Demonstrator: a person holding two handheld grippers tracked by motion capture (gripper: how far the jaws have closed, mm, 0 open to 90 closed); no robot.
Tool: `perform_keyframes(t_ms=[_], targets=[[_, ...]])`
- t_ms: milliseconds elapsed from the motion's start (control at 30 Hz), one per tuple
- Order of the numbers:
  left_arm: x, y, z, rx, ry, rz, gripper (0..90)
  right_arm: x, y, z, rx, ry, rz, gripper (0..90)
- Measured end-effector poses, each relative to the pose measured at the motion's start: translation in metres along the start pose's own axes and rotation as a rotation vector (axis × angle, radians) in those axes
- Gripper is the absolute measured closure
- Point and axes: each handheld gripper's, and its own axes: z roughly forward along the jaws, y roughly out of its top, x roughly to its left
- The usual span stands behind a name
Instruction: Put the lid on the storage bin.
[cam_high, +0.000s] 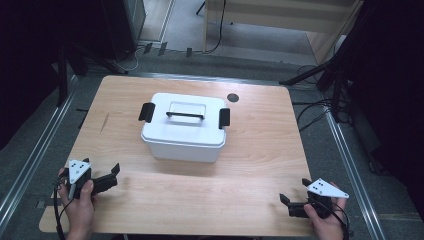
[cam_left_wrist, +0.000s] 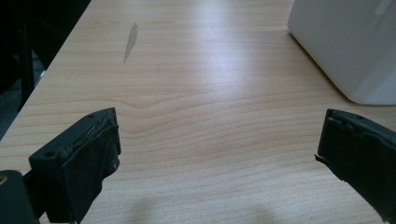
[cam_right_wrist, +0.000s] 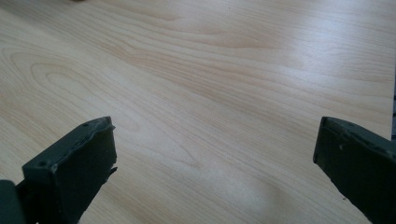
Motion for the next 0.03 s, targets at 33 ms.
perform_keyframes(t_ms=[33], targets=[[-0.0001, 0.0000, 0.0001, 0.001, 0.001, 0.001, 0.0, -0.0006, -0.0007, -0.0010, -0.008, -0.002, 0.001, 0.0]])
